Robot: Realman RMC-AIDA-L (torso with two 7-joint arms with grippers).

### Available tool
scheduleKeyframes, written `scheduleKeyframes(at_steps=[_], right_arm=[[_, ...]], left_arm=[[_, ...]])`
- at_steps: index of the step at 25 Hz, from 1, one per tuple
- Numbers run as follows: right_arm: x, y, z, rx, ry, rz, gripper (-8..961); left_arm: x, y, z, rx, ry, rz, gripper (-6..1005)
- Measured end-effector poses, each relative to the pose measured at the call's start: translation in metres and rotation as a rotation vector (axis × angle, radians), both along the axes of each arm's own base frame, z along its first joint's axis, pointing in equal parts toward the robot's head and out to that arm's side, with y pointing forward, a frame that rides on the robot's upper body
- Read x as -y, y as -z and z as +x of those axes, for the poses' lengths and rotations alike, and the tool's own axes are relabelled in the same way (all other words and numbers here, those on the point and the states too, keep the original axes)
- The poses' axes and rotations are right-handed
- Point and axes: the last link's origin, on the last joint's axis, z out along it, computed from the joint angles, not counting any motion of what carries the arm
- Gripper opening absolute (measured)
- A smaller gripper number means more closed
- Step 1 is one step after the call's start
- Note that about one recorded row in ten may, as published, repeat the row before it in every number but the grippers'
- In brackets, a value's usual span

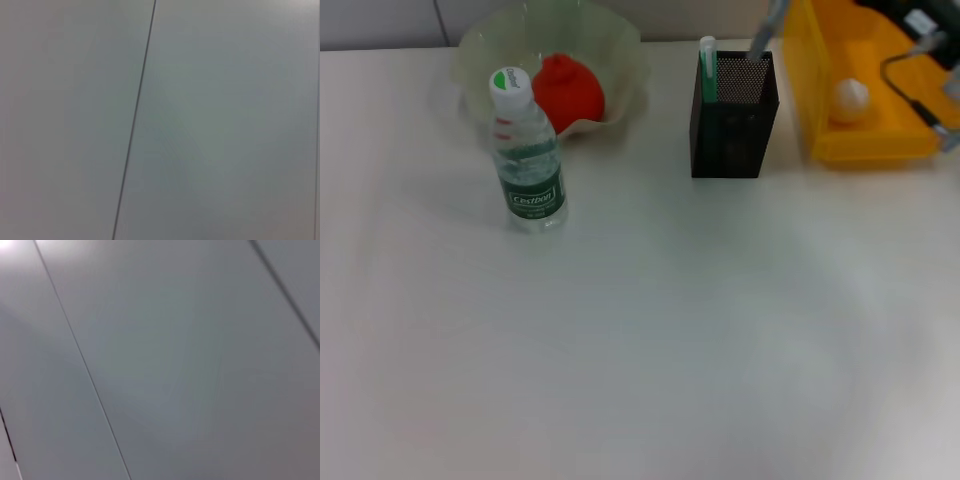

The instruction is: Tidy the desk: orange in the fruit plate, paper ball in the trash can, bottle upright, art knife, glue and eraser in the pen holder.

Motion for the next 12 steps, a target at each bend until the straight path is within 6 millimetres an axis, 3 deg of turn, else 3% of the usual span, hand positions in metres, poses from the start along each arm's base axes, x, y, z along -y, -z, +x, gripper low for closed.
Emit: scheduleKeyframes(at_steps=[4,12], right_arm=[[-0.015,0.021,-0.017,0.088,-0.006,-0.005,131],[-0.024,0.029,-0.016,0.167,0.04,-0.022,131]], left_arm=[[0.003,0.002,-0.005,0.008,-0.017,0.007,711],[0.007,0.003,-0.012,0.025,-0.043,0.026,712]])
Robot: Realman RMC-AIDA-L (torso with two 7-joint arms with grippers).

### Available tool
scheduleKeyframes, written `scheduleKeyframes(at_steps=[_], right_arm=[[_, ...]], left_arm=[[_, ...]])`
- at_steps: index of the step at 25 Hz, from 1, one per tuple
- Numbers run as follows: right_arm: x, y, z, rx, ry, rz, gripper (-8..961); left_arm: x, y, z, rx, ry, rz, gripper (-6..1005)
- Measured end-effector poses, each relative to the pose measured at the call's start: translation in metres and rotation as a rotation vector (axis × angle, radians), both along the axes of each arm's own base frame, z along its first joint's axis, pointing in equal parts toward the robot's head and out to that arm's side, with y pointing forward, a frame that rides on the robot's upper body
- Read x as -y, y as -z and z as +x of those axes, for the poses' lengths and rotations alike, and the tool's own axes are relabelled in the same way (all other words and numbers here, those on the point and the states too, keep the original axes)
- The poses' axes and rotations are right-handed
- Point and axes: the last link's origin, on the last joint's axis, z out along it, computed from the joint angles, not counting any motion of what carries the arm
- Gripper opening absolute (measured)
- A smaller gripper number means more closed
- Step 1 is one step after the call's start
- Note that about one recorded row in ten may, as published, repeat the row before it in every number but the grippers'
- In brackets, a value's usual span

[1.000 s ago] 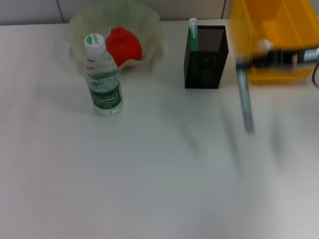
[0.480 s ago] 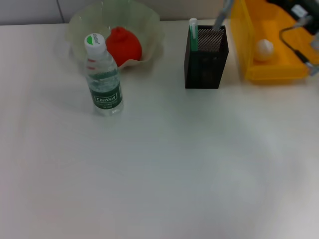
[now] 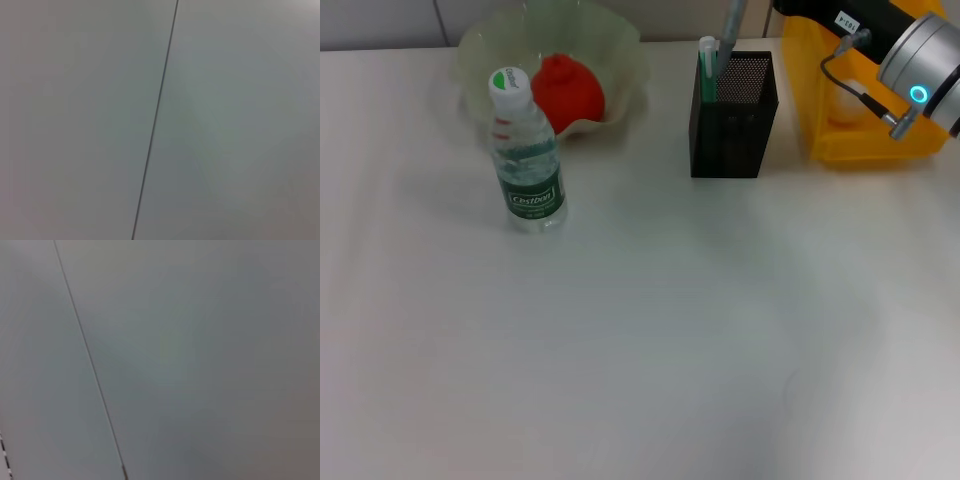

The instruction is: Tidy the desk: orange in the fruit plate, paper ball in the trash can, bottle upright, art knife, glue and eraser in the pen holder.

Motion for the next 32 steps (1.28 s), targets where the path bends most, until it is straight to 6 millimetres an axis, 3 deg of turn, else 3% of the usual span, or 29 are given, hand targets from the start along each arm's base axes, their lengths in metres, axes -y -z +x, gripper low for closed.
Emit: scheduleKeyframes(at_steps=[12,22,32], right_arm=[[0.004,0.011,0.016,0.044,0.066,-0.012,132],[0.013,0.024,0.018,0.056,0.06,-0.062,131],[0.02,0.025,0.02,0.039,0.043,-0.041,511]], left_arm=[[-0.002,0.002,0.001,-0.001,-0.002,-0.005,713],[-0.003,0.002,0.001,-0.002,-0.003,-0.004,714],[-0.002,0.001,0.0,0.008,-0.005,-0.006,715]])
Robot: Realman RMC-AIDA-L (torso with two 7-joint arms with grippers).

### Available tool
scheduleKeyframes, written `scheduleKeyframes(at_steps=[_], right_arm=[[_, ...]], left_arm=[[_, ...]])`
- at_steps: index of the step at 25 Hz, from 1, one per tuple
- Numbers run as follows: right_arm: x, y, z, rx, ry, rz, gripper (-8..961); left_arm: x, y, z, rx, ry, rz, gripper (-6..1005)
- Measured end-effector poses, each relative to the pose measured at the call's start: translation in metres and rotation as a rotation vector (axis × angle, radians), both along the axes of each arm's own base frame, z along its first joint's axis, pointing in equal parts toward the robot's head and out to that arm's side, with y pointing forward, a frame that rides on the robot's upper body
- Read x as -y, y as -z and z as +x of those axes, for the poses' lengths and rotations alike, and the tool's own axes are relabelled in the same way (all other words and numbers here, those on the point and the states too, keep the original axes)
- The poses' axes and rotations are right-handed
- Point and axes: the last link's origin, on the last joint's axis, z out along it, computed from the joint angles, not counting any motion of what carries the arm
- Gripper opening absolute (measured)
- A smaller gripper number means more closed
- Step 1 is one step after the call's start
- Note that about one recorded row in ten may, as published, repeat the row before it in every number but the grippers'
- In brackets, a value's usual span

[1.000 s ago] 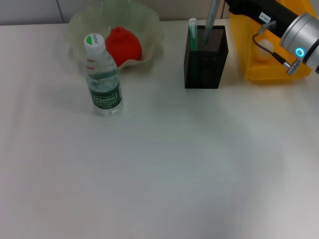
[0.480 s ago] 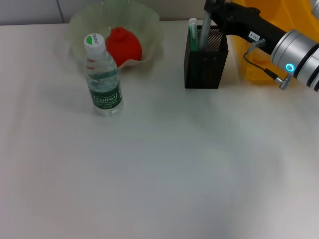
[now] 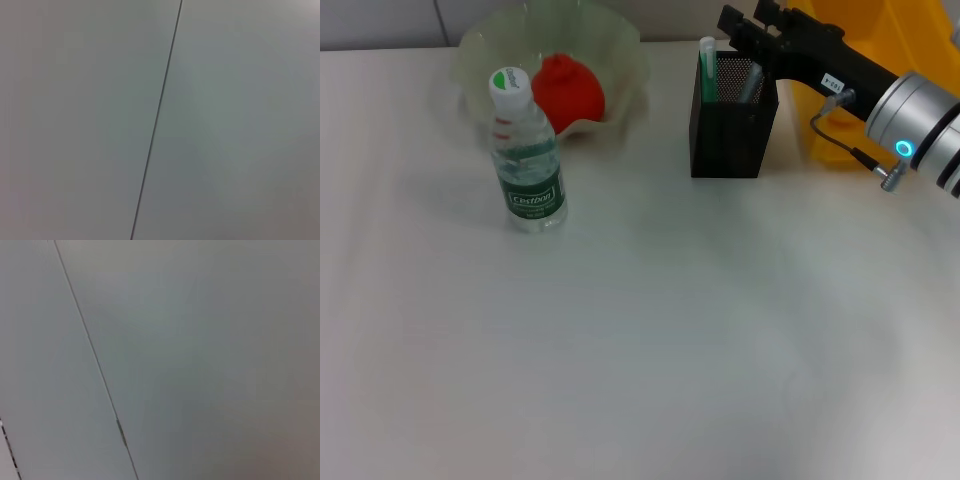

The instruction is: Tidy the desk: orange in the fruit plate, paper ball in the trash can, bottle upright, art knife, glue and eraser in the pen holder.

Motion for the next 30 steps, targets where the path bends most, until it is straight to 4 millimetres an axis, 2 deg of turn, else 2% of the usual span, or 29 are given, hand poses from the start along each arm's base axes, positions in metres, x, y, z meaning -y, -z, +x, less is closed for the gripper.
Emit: scheduleKeyframes(at_steps=[3,5,10,13,14,15,16,17,19,21,24,25,29,30], right_arm=[[0.003,-0.003,-0.002,-0.018,-0.022,0.027,578],[0.008,-0.011,-0.005,-0.068,-0.067,0.083,622],[0.017,-0.031,-0.014,-0.171,-0.162,0.167,626],[0.017,-0.035,-0.021,-0.198,-0.2,0.153,628],[0.016,-0.035,-0.026,-0.205,-0.217,0.126,628],[0.014,-0.035,-0.039,-0.205,-0.266,0.038,629],[0.014,-0.035,-0.039,-0.205,-0.266,0.038,630],[0.012,-0.032,-0.053,-0.178,-0.319,-0.07,631],[0.012,-0.031,-0.057,-0.17,-0.333,-0.105,632],[0.016,-0.024,-0.074,-0.127,-0.393,-0.237,634],[0.021,-0.016,-0.085,-0.085,-0.429,-0.339,636],[0.025,-0.008,-0.096,-0.019,-0.451,-0.465,636],[0.028,0.003,-0.107,0.093,-0.465,-0.595,639],[0.029,0.012,-0.113,0.155,-0.477,-0.654,640]], left_arm=[[0.0,0.0,0.0,0.004,0.003,-0.001,715],[-0.001,0.0,0.001,0.021,0.005,-0.009,715],[0.004,-0.011,0.0,0.068,0.021,-0.056,716],[0.006,-0.018,0.002,0.074,0.058,-0.097,716],[0.008,-0.02,0.005,0.07,0.087,-0.131,716],[0.011,-0.024,0.01,0.06,0.136,-0.185,716],[0.011,-0.024,0.01,0.06,0.136,-0.185,716],[0.013,-0.028,0.017,0.053,0.192,-0.251,716],[0.014,-0.03,0.019,0.051,0.202,-0.267,716],[0.016,-0.032,0.023,0.042,0.224,-0.31,717],[0.022,-0.029,0.03,-0.005,0.262,-0.411,717],[0.025,-0.025,0.035,-0.035,0.291,-0.469,717],[0.031,-0.012,0.05,-0.103,0.392,-0.64,717],[0.033,-0.007,0.053,-0.113,0.42,-0.683,717]])
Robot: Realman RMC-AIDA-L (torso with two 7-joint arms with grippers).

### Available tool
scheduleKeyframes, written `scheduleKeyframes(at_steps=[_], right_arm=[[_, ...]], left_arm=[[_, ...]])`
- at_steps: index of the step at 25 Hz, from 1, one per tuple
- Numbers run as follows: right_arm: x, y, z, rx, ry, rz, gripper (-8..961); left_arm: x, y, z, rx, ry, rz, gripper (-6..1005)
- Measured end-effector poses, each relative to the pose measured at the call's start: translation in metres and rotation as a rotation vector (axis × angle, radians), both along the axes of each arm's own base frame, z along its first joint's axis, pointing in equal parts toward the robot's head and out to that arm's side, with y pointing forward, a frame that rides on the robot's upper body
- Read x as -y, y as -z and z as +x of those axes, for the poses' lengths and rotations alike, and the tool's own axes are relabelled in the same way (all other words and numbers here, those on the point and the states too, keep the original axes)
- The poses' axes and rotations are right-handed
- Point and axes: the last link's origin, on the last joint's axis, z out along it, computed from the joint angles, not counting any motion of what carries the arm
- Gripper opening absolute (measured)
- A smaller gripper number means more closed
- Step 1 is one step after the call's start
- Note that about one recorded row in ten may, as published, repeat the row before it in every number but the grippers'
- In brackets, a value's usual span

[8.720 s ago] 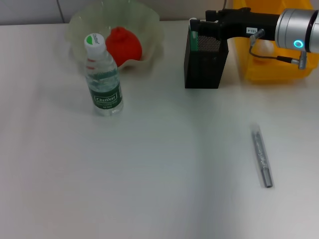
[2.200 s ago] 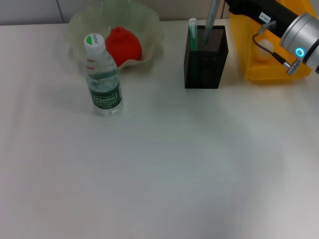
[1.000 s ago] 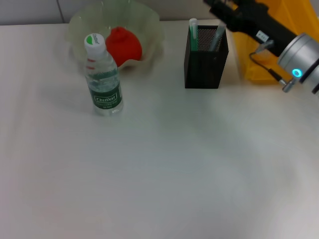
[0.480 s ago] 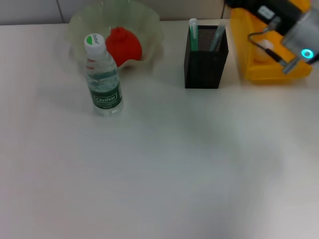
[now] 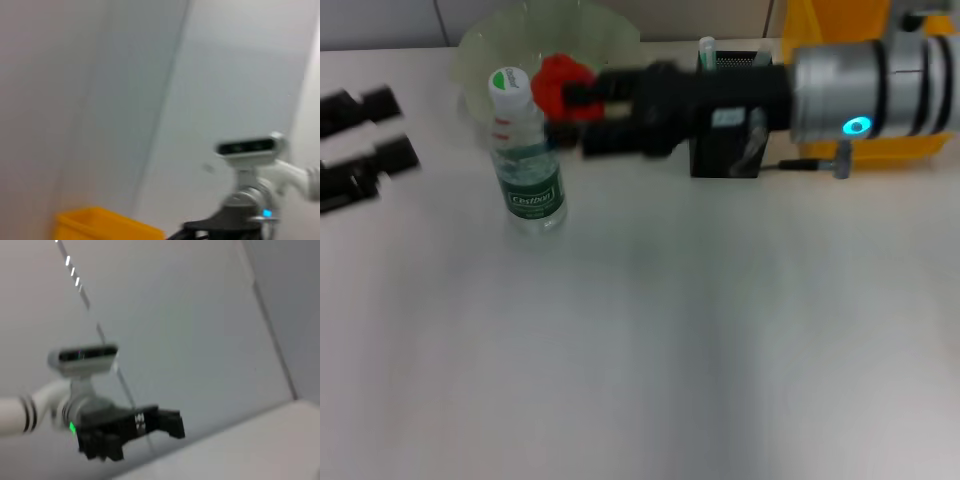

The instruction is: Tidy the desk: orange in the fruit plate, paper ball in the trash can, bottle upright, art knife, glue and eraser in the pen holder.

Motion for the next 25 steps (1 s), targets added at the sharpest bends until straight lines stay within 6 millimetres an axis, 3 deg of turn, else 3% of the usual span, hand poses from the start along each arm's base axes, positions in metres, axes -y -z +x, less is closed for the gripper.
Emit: scheduleKeyframes(at_steps=[5,12,17,25], right_arm=[[0.006,0.013,-0.008,0.075,-0.045,-0.065,689],[0.008,0.009,-0.009,0.067,-0.049,-0.074,724],[0.017,0.0,-0.009,0.042,-0.081,-0.111,744],[0.022,-0.024,0.011,-0.036,-0.038,-0.092,744]], left_arm=[[0.001,0.006,0.0,-0.021,0.006,-0.043,717],[-0.001,0.014,-0.002,-0.06,-0.018,-0.078,717],[-0.004,0.015,-0.004,-0.066,-0.036,-0.072,717],[-0.004,0.016,-0.004,-0.066,-0.04,-0.076,717]])
